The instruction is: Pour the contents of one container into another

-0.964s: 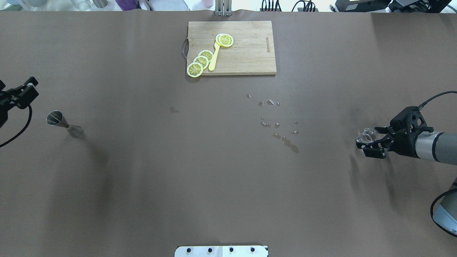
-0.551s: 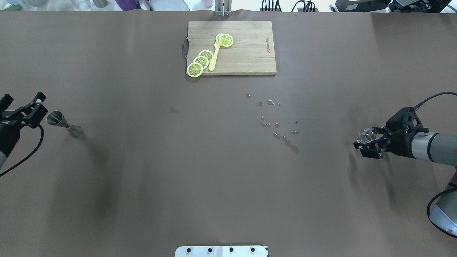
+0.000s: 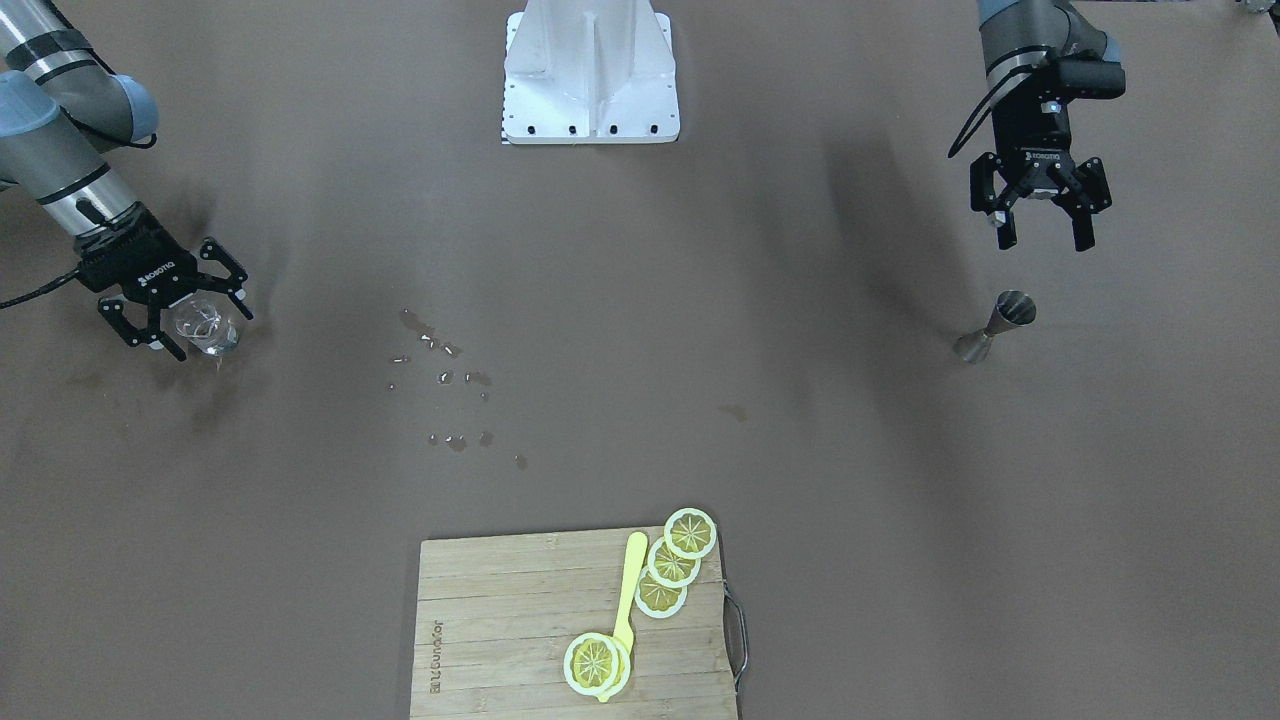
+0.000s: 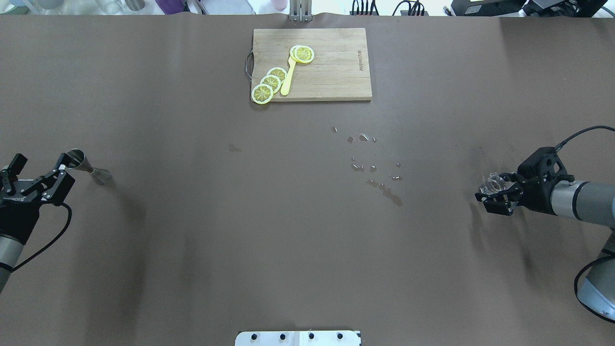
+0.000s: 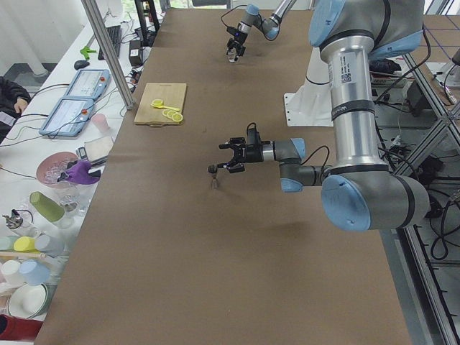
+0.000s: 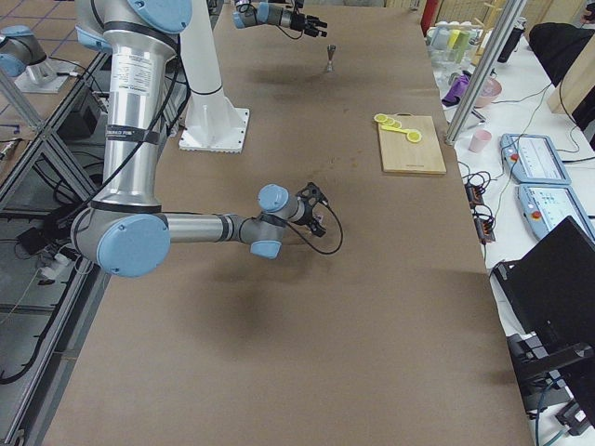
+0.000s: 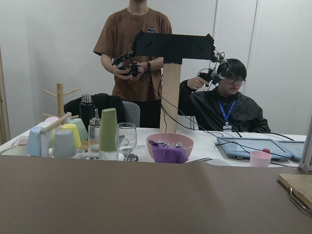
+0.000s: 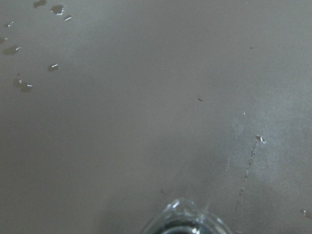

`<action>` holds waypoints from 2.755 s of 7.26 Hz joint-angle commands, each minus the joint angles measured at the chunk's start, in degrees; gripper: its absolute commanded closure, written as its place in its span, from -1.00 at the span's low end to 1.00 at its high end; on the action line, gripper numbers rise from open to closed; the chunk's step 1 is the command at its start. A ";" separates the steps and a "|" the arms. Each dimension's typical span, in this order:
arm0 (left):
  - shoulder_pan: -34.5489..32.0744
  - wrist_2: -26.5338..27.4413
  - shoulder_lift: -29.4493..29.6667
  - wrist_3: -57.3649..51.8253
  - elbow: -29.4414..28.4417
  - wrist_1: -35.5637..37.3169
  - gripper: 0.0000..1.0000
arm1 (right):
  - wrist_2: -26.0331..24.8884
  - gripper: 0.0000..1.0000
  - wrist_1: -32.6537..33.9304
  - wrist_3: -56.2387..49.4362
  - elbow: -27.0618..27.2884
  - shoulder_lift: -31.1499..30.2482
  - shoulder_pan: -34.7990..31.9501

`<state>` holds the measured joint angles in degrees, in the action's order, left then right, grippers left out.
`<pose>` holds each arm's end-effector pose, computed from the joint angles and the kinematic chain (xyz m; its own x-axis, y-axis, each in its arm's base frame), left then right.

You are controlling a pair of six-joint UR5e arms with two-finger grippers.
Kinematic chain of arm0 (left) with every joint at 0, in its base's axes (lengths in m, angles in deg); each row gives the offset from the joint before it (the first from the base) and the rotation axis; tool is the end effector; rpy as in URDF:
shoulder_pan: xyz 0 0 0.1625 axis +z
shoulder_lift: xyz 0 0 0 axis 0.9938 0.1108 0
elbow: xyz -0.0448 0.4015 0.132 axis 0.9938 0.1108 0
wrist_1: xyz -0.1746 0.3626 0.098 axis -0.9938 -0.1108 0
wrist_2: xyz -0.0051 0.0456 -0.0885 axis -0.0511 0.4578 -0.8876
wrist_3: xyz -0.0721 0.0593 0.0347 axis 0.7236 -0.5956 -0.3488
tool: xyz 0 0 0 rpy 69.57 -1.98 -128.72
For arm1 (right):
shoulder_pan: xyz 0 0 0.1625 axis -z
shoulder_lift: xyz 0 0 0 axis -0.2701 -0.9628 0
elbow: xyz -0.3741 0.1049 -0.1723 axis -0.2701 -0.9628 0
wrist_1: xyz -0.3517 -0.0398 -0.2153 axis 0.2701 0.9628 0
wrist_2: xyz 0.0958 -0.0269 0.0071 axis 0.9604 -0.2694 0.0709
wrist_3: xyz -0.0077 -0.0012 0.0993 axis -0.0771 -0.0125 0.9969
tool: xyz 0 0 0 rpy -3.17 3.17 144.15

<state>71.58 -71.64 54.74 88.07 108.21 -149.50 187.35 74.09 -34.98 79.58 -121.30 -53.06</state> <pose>0.2819 -0.2907 0.5057 0.6695 0.0079 -0.7428 0.7260 0.2046 0.6566 -0.2955 -0.3736 0.5853 0.5629 -0.5892 0.5796 -0.0333 0.6846 0.7282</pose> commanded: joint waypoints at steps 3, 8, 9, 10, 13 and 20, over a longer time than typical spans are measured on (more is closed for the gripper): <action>0.80 0.62 0.37 2.39 -2.98 0.48 -0.94 | -0.17 -0.61 0.05 -0.15 0.00 -0.27 0.12; 0.01 0.62 6.17 2.30 -7.29 0.65 -0.94 | -0.96 -0.09 0.05 -0.24 0.00 -0.44 0.12; -0.25 0.54 6.62 2.30 -8.08 0.74 -0.94 | -0.88 0.04 0.05 -0.24 0.00 -0.36 0.12; -0.34 0.53 7.06 2.30 -9.05 0.74 -0.94 | -0.88 0.13 0.05 -0.24 0.08 -0.36 0.12; -0.51 0.62 7.67 3.52 -10.72 0.65 -0.94 | -0.53 1.00 0.05 -1.37 0.52 -0.62 0.03; -1.83 0.53 11.36 4.23 -17.14 0.74 -0.94 | 13.00 1.00 10.27 -14.38 6.47 4.80 -7.00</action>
<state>69.79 -71.11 65.79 91.89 91.91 -148.77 199.03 78.71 -48.00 83.28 -119.13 -59.70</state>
